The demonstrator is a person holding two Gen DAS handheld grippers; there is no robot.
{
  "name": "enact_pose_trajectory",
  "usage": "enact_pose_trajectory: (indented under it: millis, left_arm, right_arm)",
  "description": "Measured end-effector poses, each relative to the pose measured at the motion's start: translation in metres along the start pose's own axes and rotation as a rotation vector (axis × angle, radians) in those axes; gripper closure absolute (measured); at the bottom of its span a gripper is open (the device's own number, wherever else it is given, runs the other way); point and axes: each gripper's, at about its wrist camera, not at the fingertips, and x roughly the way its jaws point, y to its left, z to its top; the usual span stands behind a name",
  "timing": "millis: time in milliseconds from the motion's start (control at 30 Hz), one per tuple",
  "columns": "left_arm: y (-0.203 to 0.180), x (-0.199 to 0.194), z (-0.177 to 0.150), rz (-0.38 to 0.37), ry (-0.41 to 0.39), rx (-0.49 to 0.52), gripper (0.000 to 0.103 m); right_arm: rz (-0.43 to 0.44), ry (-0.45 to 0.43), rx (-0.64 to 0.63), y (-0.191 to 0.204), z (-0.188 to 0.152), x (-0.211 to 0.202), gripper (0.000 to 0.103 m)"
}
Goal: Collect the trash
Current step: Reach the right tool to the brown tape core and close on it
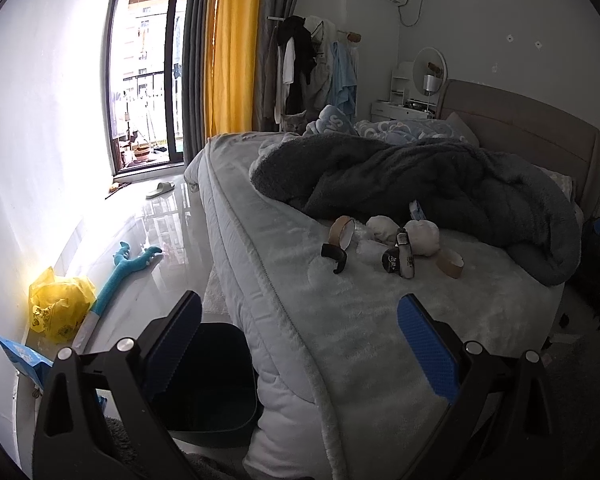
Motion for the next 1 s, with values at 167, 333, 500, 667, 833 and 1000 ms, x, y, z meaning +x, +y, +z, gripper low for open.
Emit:
enact_pose_trajectory:
  millis: [167,333,500,667,833,1000]
  left_arm:
    - [0.002,0.008,0.009,-0.013,0.003,-0.006,0.003]
    - [0.0,0.028,0.012,-0.04,0.033,-0.006,0.004]
    - [-0.003,0.047,0.012,-0.061,0.061,-0.028,0.005]
    - [-0.009,0.072,0.015,-0.069,0.084,0.014,0.013]
    - [-0.014,0.099,0.015,-0.094,0.131,0.051,0.018]
    - [-0.015,0.124,0.009,-0.091,0.163,0.095,0.023]
  right_arm:
    - [0.007,0.051,-0.037,-0.001,-0.002,0.033,0.003]
    - [0.018,0.122,-0.043,-0.013,-0.009,0.074,0.003]
    - [0.017,0.171,-0.048,-0.03,-0.019,0.108,0.01]
    - [0.038,0.203,-0.024,-0.042,-0.025,0.138,0.017]
    - [0.051,0.231,-0.008,-0.052,-0.023,0.17,0.024]
    - [0.039,0.291,0.006,-0.056,-0.023,0.201,0.033]
